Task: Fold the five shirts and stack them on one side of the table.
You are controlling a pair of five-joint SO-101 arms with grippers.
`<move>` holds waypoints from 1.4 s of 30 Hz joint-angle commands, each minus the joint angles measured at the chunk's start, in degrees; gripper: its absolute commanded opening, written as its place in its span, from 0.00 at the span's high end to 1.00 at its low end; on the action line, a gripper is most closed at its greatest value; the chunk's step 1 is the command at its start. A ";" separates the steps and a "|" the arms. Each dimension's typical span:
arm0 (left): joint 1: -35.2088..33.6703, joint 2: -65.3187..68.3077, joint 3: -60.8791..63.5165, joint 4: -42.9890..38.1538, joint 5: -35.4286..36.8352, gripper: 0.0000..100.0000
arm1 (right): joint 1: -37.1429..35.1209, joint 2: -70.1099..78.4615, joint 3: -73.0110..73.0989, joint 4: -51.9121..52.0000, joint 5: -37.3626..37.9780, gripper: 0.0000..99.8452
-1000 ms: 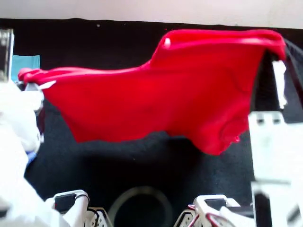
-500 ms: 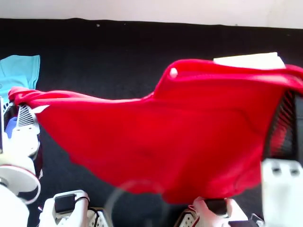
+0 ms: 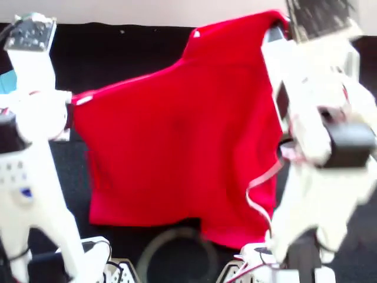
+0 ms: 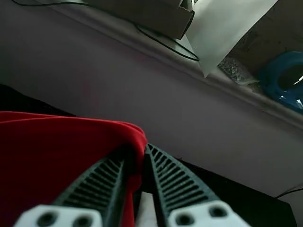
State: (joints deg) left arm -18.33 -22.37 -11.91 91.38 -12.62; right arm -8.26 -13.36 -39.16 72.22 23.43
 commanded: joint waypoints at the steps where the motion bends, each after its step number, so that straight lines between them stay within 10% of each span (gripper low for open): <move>1: -0.48 6.64 -4.18 -5.63 0.09 0.99 | -0.31 4.18 3.38 -10.15 0.35 0.99; 20: -1.10 54.99 -45.05 -6.59 -0.09 0.99 | -0.92 30.81 4.09 -18.68 0.18 0.99; 31: -4.26 60.35 -65.19 4.48 0.00 0.99 | -2.24 30.99 -9.63 -18.86 0.35 0.99; 42: -2.59 60.62 -52.35 2.11 0.00 0.99 | -2.33 44.09 -9.19 -18.51 0.09 0.99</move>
State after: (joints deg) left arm -21.23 38.37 -68.62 96.04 -12.62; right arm -10.46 29.19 -45.67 55.08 23.34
